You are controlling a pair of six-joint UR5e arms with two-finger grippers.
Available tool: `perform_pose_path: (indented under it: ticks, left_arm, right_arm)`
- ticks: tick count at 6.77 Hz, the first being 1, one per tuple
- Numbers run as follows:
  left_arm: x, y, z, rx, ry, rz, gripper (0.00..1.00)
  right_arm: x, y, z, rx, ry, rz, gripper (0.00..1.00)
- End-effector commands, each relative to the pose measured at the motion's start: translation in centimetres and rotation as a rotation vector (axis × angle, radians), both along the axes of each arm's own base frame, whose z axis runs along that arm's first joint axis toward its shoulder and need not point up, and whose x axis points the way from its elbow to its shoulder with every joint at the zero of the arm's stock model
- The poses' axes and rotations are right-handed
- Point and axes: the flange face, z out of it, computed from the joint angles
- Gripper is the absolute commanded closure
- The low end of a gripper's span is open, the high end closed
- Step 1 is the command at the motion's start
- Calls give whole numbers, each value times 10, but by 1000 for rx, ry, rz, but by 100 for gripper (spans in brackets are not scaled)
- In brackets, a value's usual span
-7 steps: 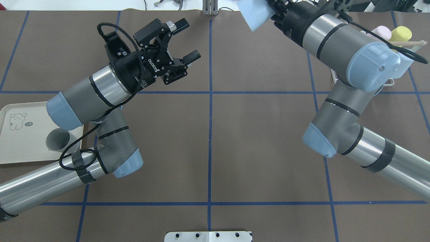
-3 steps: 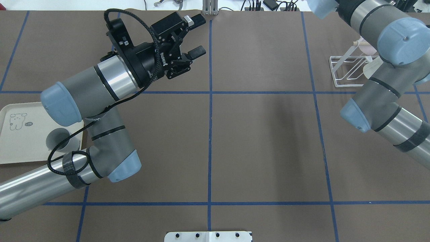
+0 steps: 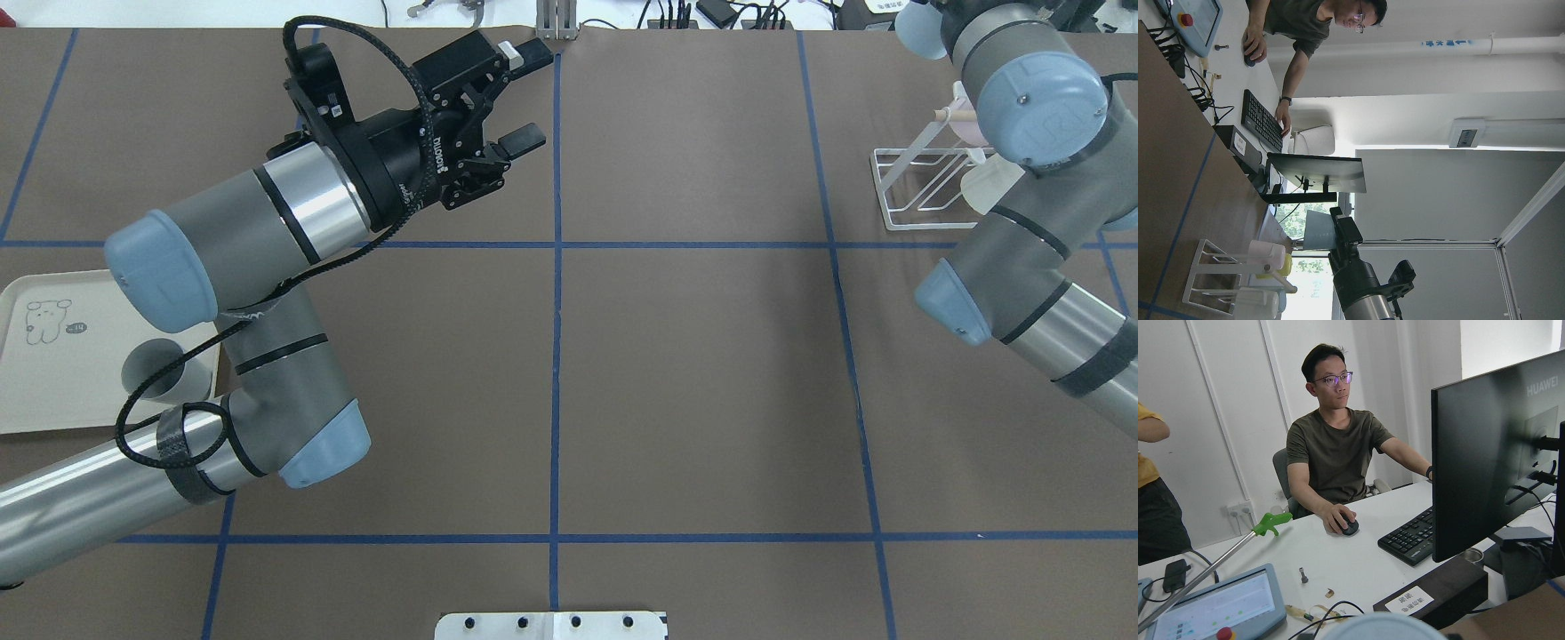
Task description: Transfer IKEA cup to right arm and place on rack
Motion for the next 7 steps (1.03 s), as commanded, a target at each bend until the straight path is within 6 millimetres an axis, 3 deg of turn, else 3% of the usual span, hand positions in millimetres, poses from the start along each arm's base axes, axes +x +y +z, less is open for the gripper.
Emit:
perform_pose_path:
  ticks: [1,2,4,6,7]
  left_arm:
    - [2,4,11,-10,-16,8,0]
    - [2,4,11,-9,-15,8,0]
    - [3,4,12,-10,-17,9,0]
    - [3,3,13,-11,-19,10,0]
    - [3,4,13,-10,-20,12,0]
  right_arm:
    - [10,-17,48,-65,156,20,100]
    - [24,-27,61,-88,164,37,100]
    - [20,-23,68,-97,180,24,100]
    - [-5,-13,76,-109,187,-20,100]
    - [-10,-7,92,-134,190,-52,100]
